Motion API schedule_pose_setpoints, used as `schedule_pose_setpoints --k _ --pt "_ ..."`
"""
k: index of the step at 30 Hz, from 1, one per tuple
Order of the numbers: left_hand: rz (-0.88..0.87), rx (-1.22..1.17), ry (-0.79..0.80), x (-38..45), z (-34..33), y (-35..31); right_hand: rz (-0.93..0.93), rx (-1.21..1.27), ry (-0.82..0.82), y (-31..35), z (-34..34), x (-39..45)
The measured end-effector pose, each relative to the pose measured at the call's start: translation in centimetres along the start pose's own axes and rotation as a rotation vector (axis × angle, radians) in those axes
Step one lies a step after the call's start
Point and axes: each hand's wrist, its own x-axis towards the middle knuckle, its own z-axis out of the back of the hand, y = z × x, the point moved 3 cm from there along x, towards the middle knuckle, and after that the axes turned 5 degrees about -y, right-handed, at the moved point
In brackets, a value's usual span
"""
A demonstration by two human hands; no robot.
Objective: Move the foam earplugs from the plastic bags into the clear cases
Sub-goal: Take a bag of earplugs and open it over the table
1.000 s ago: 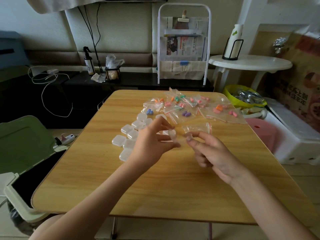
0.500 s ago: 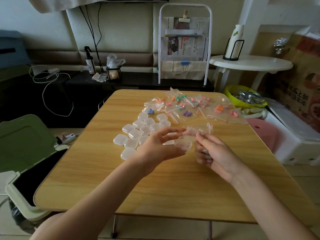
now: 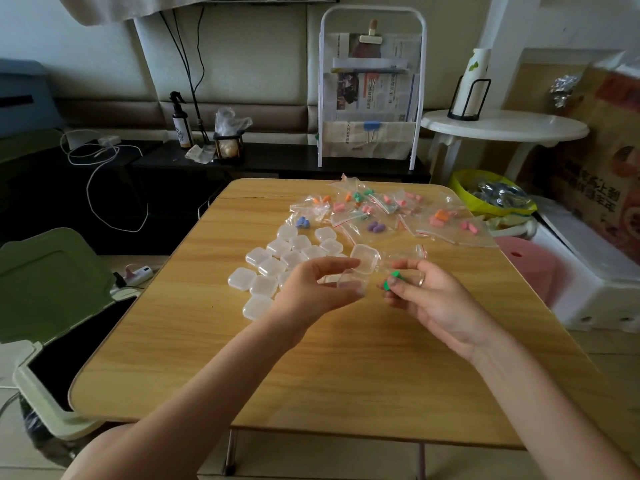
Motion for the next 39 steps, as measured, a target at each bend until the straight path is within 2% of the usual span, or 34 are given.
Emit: schedule_pose_setpoints --k 4,13,18,22,30,34,39 --pt "-0.033 0.144 -0.001 -0.3 -0.6 0.1 0.182 -0.076 -0.072 1.0 -0.3 -0.3" --pt "-0.082 0.110 0.012 -0.3 -1.4 0.3 0.436 -0.474 -0.038 1.9 -1.2 -0.9" --pt "-0.076 0.057 0.060 -0.3 -1.6 0.4 0.448 -0.553 -0.028 1.9 -1.2 -0.9" --pt "0.030 -0.139 0.083 -0.5 -1.9 0.3 0.458 -0.612 -0.029 1.7 -1.1 -0.6" --pt "0.084 -0.232 0.000 -0.3 -1.5 0.8 0.524 -0.662 -0.027 1.1 -1.4 -0.5" --pt "0.108 -0.272 -0.042 -0.2 -1.5 0.7 0.568 -0.595 -0.120 1.6 -1.1 -0.6" --pt "0.132 -0.299 -0.056 -0.2 -1.5 0.8 0.605 -0.660 -0.157 1.6 -0.9 -0.4"
